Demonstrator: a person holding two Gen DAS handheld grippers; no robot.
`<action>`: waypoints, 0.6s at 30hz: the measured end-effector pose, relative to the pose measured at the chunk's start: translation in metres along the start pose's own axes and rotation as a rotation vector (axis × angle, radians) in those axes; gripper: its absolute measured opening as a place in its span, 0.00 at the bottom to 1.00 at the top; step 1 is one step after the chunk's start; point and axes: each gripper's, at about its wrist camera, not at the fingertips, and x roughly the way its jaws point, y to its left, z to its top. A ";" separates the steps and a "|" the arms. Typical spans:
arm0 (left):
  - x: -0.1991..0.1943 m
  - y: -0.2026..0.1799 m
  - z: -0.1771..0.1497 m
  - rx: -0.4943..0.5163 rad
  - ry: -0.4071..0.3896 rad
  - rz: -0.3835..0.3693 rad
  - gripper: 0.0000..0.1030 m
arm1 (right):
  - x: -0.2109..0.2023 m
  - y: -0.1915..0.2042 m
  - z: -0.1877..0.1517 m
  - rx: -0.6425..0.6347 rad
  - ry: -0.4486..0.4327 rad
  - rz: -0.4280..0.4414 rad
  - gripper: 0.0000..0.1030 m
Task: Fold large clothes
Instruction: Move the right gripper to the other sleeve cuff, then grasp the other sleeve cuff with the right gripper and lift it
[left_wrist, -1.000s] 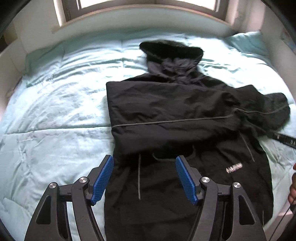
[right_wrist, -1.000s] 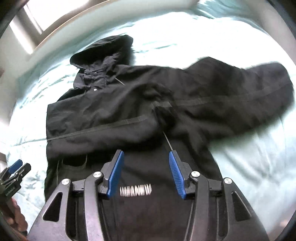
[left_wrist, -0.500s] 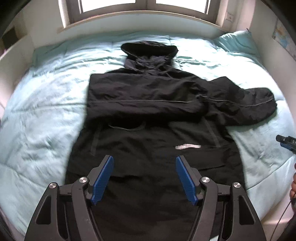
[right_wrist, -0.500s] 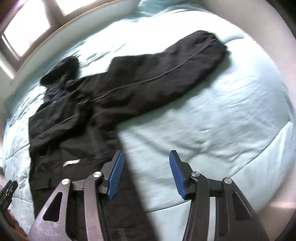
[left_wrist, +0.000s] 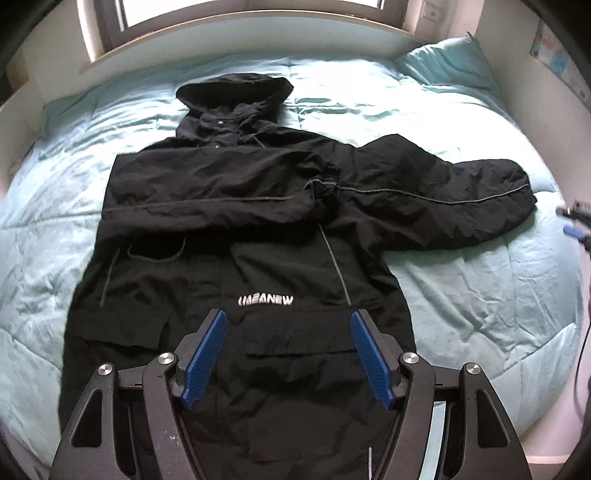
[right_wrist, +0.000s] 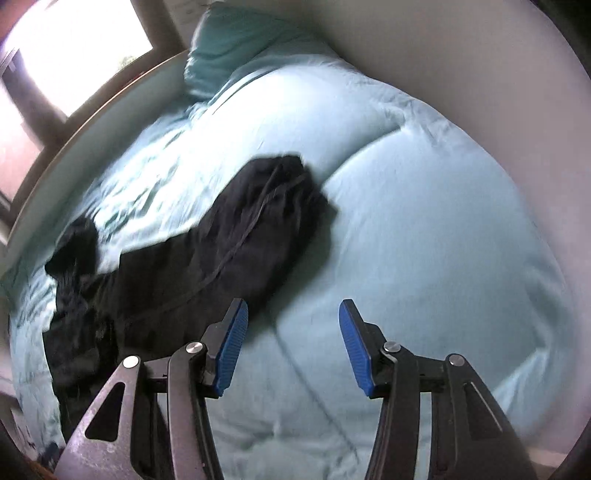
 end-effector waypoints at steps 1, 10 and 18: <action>0.002 -0.001 0.004 0.006 0.001 0.015 0.69 | 0.011 -0.002 0.011 0.013 0.009 0.014 0.54; 0.059 0.001 0.042 0.009 0.106 0.072 0.69 | 0.112 -0.015 0.051 0.156 0.114 0.073 0.56; 0.118 -0.038 0.078 0.112 0.145 -0.013 0.69 | 0.104 0.001 0.046 0.130 0.045 0.167 0.16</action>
